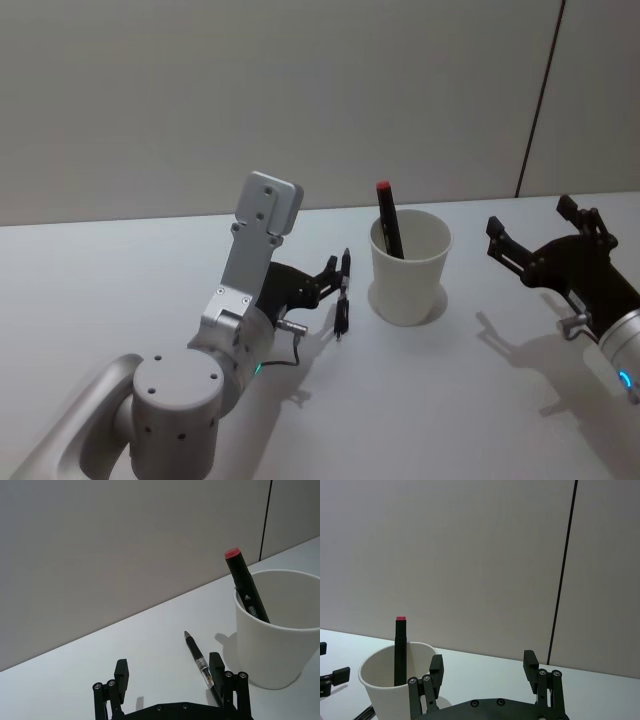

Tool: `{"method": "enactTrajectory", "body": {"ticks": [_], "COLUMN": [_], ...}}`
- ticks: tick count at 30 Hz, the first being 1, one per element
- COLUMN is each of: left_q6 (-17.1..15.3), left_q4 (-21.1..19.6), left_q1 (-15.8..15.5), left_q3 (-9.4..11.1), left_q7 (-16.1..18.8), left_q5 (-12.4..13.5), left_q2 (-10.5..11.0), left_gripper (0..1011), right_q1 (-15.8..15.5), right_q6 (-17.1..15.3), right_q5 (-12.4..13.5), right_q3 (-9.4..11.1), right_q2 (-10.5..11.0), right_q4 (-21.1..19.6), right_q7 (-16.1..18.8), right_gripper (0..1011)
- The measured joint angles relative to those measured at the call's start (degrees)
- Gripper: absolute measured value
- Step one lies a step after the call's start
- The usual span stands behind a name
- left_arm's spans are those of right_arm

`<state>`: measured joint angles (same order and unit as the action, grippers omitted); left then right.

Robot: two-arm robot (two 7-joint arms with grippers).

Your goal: Place the pen into the pen holder.

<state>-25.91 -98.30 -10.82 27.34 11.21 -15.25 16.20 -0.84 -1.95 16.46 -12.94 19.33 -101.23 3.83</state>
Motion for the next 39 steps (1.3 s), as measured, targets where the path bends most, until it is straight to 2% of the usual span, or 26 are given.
{"method": "enactTrajectory", "body": {"ticks": [26,39], "left_q6": [1.9,1.7], "left_q4": [4.1,5.6], "left_q1": [0.4,0.1], "left_q3": [0.7,0.9], "left_q7": [-3.5,-5.2], "left_q5": [1.3,1.8], "left_q2": [-2.1,-3.2], "left_gripper": [1001,1001], "right_q1": [0.0,0.0], "right_q6": [0.0,0.0], "right_q5": [0.0,0.0], "right_q3": [0.0,0.0], "right_q2": [0.0,0.0], "right_q4": [0.0,0.0], "right_q7": [0.0,0.0], "right_gripper": [1001,1001]}}
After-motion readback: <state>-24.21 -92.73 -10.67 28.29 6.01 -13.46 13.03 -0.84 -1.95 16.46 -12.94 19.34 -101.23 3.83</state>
